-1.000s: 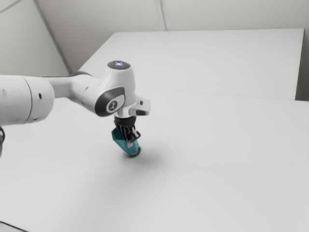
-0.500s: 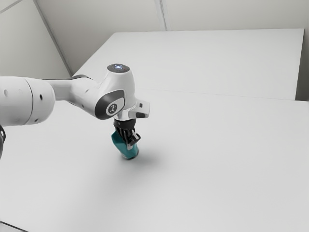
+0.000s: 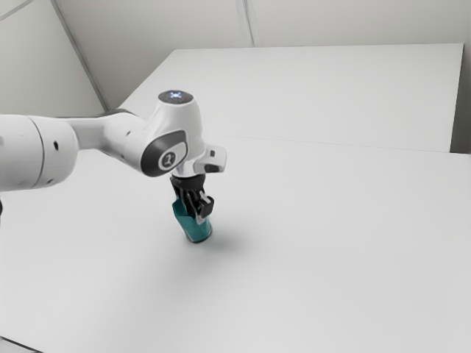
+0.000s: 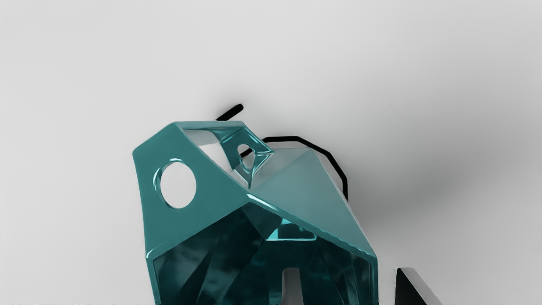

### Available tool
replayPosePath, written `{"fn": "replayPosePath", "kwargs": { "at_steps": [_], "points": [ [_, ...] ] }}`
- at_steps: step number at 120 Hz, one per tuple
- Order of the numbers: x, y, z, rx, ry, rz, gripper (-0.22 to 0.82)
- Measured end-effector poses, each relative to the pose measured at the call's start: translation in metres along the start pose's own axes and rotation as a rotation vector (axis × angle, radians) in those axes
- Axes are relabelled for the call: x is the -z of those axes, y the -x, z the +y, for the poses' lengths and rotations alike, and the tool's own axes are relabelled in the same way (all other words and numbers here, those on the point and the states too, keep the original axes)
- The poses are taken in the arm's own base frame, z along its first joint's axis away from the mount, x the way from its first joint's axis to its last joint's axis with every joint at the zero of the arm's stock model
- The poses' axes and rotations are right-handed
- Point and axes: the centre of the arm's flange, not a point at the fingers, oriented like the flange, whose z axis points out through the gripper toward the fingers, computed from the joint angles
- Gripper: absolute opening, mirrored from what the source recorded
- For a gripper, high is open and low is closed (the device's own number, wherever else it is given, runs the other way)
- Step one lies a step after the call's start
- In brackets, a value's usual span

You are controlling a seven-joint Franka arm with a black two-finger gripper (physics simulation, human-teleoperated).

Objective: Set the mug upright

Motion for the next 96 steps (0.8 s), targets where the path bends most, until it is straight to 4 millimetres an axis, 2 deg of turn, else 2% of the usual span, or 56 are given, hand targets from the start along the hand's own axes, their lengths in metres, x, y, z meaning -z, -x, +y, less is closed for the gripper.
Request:
{"fn": "replayPosePath", "kwargs": {
  "at_steps": [12, 24, 48, 59, 66, 79, 96],
  "points": [
    [0.013, 0.001, 0.001, -0.002, -0.005, 0.022, 0.18],
    [0.035, 0.003, 0.004, -0.007, -0.014, 0.058, 0.19],
    [0.109, -0.011, -0.007, 0.008, -0.042, 0.15, 0.22],
    [0.144, -0.026, -0.024, 0.034, -0.049, 0.182, 0.3],
    [0.158, -0.032, -0.046, 0.07, -0.046, 0.187, 0.37],
    [0.168, -0.039, -0.091, 0.151, -0.015, 0.169, 0.46],
    [0.185, -0.046, -0.113, 0.192, 0.019, 0.139, 0.53]
  ]
}}
